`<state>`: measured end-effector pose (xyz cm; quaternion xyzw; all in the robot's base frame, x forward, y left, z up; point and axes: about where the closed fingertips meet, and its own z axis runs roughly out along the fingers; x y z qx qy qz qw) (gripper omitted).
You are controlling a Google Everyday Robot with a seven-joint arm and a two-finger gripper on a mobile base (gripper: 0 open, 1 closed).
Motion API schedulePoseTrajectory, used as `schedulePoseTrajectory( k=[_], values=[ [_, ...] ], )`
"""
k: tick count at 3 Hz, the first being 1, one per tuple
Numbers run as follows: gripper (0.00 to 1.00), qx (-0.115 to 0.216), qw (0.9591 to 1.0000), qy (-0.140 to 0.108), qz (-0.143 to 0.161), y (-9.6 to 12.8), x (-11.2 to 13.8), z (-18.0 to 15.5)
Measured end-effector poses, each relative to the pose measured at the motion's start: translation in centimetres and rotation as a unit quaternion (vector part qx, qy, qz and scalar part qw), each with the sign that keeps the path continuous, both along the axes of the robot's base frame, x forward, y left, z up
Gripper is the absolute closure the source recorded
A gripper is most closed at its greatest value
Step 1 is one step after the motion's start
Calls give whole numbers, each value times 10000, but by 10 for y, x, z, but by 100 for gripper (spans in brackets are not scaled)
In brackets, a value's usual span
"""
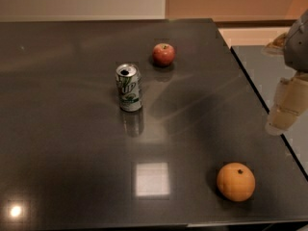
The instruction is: Move orange near 7up can
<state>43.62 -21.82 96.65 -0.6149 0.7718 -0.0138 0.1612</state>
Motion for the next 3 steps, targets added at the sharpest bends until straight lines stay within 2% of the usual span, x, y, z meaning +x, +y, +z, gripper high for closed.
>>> schedulePoseTrajectory(
  k=[1, 2, 3],
  values=[
    [0, 249, 9993, 193, 209, -13, -14, -20],
    [0, 478, 9963, 408, 582, -20, -34, -43],
    [0, 758, 9897, 515, 1096, -17, -59, -63]
  ],
)
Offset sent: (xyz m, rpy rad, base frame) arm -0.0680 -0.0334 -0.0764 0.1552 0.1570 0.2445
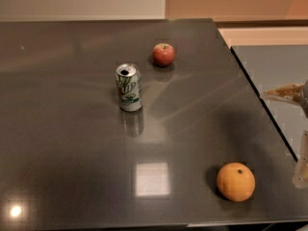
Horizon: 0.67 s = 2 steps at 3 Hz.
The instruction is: Move orange near 7up can
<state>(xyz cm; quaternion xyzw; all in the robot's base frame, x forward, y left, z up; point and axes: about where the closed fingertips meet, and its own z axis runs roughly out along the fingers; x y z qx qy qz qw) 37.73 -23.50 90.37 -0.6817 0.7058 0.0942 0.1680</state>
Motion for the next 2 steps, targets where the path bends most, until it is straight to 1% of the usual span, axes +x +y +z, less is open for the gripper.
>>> schedulePoseTrajectory(
  k=[1, 2],
  values=[
    [0, 322, 9984, 50, 469, 11, -23, -15],
    [0, 687, 9937, 88, 885, 27, -38, -28]
  ],
)
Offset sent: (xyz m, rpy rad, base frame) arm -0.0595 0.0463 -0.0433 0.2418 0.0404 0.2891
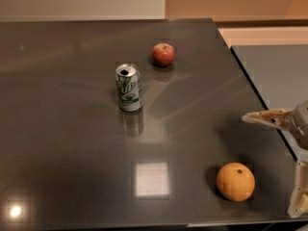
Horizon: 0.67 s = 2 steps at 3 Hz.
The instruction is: Move orange near 7up can
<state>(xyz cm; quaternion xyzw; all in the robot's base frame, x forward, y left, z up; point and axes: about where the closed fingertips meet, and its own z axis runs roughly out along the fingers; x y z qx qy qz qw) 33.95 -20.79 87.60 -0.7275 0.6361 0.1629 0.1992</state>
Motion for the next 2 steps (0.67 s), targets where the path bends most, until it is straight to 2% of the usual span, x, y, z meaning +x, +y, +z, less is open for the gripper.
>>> schedulePoseTrajectory(
  k=[1, 2],
  values=[
    [0, 382, 9985, 19, 387, 23, -11, -9],
    [0, 657, 9958, 8, 637, 40, -15, -13]
  ],
)
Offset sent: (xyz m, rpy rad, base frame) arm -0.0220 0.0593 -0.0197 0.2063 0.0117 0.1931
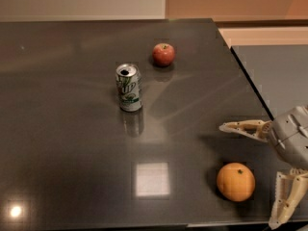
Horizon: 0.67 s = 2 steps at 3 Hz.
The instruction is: Move orange near 7up can
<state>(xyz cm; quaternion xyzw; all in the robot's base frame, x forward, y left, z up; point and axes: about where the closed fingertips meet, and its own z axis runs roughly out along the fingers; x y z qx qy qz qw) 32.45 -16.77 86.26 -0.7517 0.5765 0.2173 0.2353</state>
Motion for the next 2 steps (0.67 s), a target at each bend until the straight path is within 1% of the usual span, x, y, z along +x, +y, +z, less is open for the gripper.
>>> schedulePoseTrajectory(
  k=[1, 2],
  values=[
    [17, 126, 9998, -9, 144, 10, -3, -4],
    [41, 98, 9999, -83, 99, 11, 6, -9]
  ],
)
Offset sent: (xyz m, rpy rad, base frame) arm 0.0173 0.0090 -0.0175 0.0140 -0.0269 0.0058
